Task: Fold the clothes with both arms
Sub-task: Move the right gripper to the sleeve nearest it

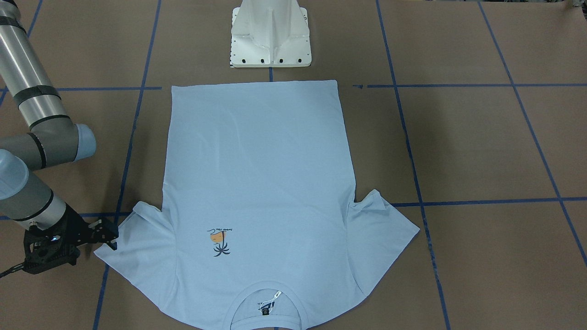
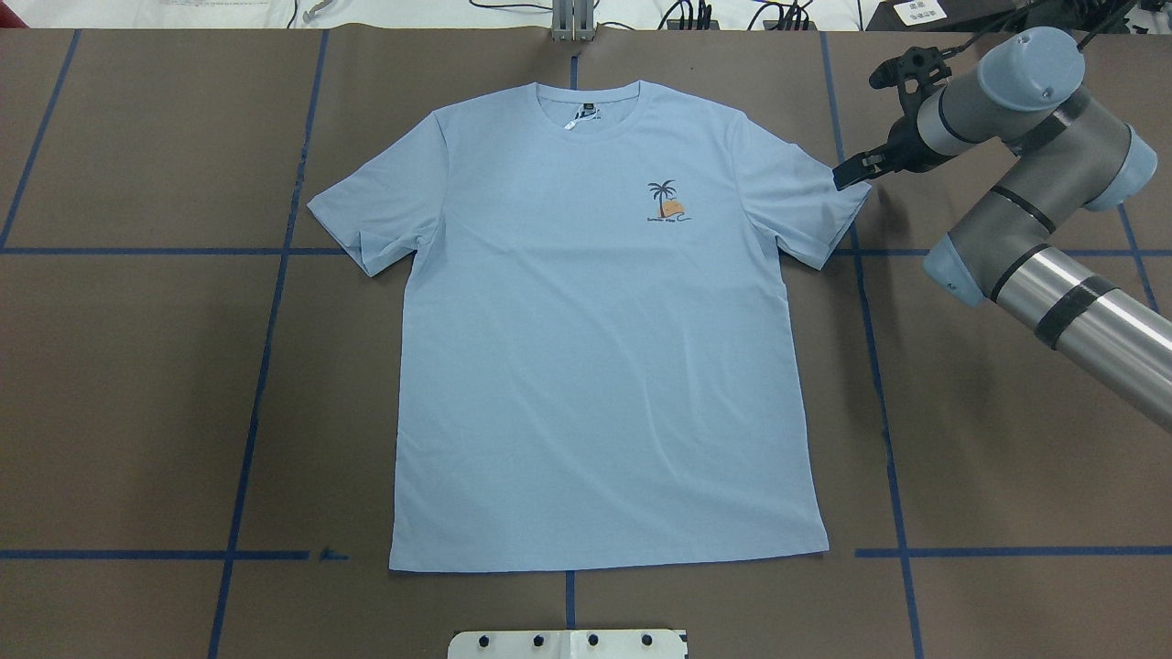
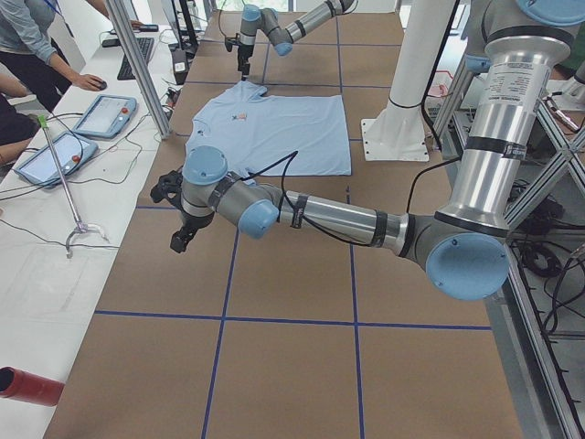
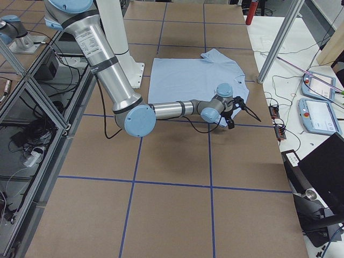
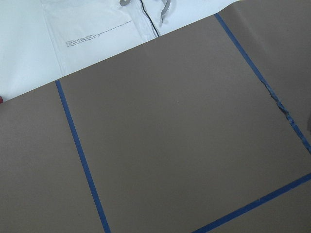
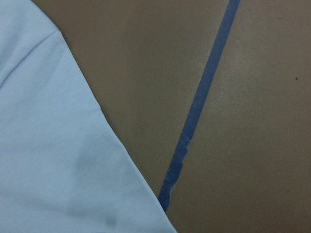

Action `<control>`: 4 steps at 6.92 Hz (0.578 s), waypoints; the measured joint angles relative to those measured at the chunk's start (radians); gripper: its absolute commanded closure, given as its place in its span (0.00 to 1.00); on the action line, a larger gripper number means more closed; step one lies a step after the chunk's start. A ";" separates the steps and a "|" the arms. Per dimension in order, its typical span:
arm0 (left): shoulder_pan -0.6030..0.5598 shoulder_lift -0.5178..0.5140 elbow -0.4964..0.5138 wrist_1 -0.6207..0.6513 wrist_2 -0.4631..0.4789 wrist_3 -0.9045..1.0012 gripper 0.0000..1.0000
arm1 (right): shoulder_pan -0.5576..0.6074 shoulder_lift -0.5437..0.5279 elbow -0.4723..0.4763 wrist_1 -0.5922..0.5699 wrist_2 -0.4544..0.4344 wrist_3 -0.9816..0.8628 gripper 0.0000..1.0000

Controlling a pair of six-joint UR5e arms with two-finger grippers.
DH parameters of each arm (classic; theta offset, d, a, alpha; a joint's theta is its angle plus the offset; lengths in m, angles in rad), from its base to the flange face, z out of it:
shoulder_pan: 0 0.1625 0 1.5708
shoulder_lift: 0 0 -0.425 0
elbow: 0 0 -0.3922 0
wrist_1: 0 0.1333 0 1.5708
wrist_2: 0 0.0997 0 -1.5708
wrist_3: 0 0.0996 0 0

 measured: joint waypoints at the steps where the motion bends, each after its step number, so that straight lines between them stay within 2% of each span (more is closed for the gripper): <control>1: 0.000 0.000 0.001 -0.001 0.000 0.000 0.00 | -0.001 0.000 -0.012 0.009 0.007 0.004 0.42; 2: 0.000 0.000 0.001 -0.002 -0.001 0.000 0.00 | -0.002 0.002 -0.017 0.012 0.020 0.011 0.63; 3: 0.000 0.000 0.003 -0.002 -0.001 0.000 0.00 | -0.003 0.004 -0.019 0.012 0.032 0.019 0.71; 4: 0.000 0.001 0.006 -0.002 -0.001 0.000 0.00 | -0.003 0.004 -0.020 0.012 0.041 0.024 0.87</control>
